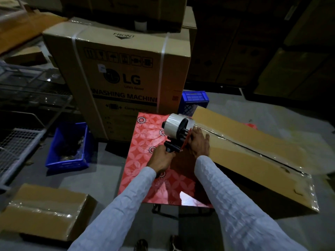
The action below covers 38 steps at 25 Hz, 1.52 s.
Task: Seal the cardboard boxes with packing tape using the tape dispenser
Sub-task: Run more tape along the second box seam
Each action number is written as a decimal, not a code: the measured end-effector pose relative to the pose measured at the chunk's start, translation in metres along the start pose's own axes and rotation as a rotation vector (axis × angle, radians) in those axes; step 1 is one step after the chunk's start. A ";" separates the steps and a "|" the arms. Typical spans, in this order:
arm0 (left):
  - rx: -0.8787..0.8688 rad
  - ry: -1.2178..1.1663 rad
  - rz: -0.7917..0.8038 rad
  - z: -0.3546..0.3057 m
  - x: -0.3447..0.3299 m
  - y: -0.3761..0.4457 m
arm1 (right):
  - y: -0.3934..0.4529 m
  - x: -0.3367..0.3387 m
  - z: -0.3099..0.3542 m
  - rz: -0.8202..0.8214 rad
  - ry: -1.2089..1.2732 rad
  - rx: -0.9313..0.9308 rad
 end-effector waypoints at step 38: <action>0.160 0.091 -0.036 0.076 -0.021 -0.031 | 0.017 0.000 -0.016 -0.111 0.320 0.046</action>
Point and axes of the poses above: each hand's wrist, its own y-axis towards the middle knuckle, its own x-axis out of the back of the hand, z = x × y, the point moved 6 cm from there along y, towards the middle knuckle, and after that the axes turned 3 degrees about x, right-handed, at the moved point
